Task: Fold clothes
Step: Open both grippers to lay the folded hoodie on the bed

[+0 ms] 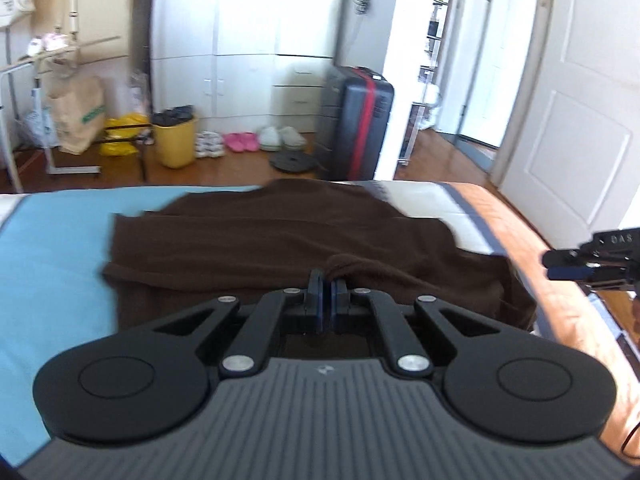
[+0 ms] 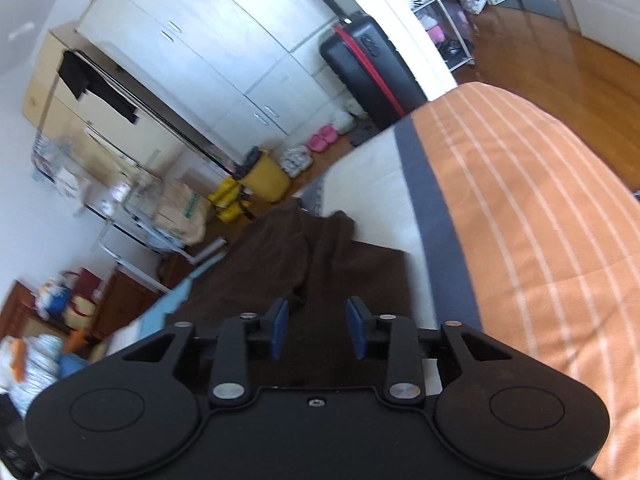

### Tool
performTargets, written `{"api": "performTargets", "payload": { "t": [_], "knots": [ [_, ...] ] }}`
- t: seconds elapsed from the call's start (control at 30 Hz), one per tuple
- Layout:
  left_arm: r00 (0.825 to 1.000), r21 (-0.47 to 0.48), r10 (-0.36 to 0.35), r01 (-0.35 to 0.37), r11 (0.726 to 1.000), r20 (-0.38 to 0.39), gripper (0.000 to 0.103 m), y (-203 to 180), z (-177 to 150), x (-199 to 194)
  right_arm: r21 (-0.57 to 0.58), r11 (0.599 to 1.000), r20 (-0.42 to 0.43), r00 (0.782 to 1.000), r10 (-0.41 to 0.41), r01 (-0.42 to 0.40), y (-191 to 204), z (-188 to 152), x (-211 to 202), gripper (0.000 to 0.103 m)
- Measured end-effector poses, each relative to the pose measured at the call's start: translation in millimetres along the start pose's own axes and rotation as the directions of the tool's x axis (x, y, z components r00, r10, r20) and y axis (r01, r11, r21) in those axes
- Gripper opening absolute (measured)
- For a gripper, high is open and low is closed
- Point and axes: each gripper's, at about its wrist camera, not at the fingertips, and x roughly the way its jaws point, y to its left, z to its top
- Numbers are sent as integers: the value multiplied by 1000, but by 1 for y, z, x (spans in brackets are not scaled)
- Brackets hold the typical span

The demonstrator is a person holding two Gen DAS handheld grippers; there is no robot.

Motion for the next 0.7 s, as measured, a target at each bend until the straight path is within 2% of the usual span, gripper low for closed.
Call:
{"api": "performTargets", "payload": {
  "t": [0.13, 0.2, 0.3, 0.47, 0.57, 0.6, 0.67, 0.7],
  "knots": [
    [999, -51, 33, -35, 998, -38, 3, 38, -10, -6, 9, 997, -13, 997, -70, 70, -5, -3, 8, 40],
    [998, -62, 50, -52, 997, -43, 3, 50, -19, -11, 29, 992, 16, 992, -121, 121, -7, -4, 10, 41],
    [997, -84, 63, -66, 994, -35, 3, 68, -31, -19, -6, 990, 20, 990, -142, 142, -1, -7, 14, 41],
    [997, -212, 72, -68, 975, 10, 3, 104, -33, -31, -170, 977, -14, 991, -136, 132, 27, -18, 22, 42],
    [994, -277, 89, -101, 955, -58, 3, 122, -35, -16, -260, 958, -66, 988, -142, 120, 41, -29, 31, 45],
    [992, -254, 100, -117, 960, -81, 4, 120, -39, -13, -285, 951, -81, 986, -148, 119, 44, -33, 35, 45],
    [985, -210, 120, -144, 967, -123, 16, 116, -46, -7, -344, 929, -99, 979, -180, 136, 51, -41, 41, 45],
    [988, -214, 99, -123, 969, -119, 43, 114, -50, -9, -380, 913, -102, 974, -202, 149, 55, -45, 45, 45]
  ]
}}
